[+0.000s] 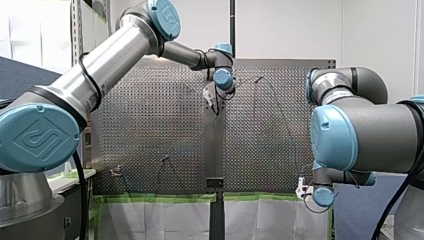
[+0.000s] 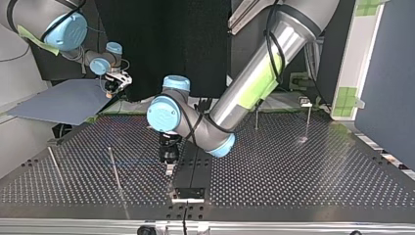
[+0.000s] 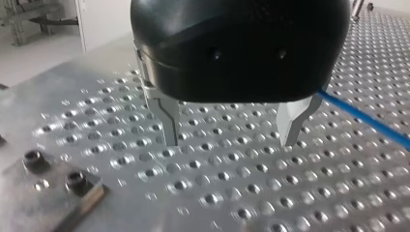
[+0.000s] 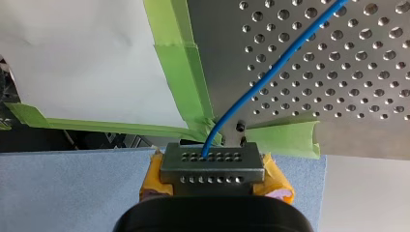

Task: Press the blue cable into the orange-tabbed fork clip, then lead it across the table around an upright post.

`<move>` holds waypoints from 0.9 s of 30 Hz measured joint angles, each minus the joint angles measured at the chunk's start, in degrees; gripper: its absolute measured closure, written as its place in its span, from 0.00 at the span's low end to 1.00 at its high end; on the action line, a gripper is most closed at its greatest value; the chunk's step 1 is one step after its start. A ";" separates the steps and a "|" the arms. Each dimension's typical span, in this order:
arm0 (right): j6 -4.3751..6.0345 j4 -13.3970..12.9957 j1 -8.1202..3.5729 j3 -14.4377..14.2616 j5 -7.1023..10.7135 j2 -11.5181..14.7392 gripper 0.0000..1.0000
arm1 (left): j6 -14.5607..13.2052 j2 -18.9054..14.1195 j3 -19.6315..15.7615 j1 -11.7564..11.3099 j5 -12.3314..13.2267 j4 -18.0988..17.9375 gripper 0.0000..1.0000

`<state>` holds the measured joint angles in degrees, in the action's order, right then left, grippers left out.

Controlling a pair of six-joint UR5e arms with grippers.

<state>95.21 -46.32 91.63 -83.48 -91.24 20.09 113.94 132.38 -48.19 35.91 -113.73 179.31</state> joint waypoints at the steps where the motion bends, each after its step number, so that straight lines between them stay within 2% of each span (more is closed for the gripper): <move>1: 0.00 0.00 0.00 0.00 0.01 0.00 1.00 | 0.00 -0.01 0.29 0.11 0.08 0.34 0.00; 6: -0.01 0.00 0.00 0.01 0.01 0.00 1.00 | 0.34 0.00 0.92 0.55 1.44 1.69 0.00; 20: 0.03 0.16 0.21 -0.02 0.01 0.00 1.00 | 3.44 -0.07 1.92 1.85 8.61 3.49 0.00; 27: 0.06 0.16 0.26 -0.03 0.16 0.00 1.00 | 3.42 -0.17 2.97 2.32 11.09 4.82 0.00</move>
<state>95.27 -46.16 91.88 -83.51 -91.09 20.08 117.36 132.21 -45.22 38.23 -102.64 184.12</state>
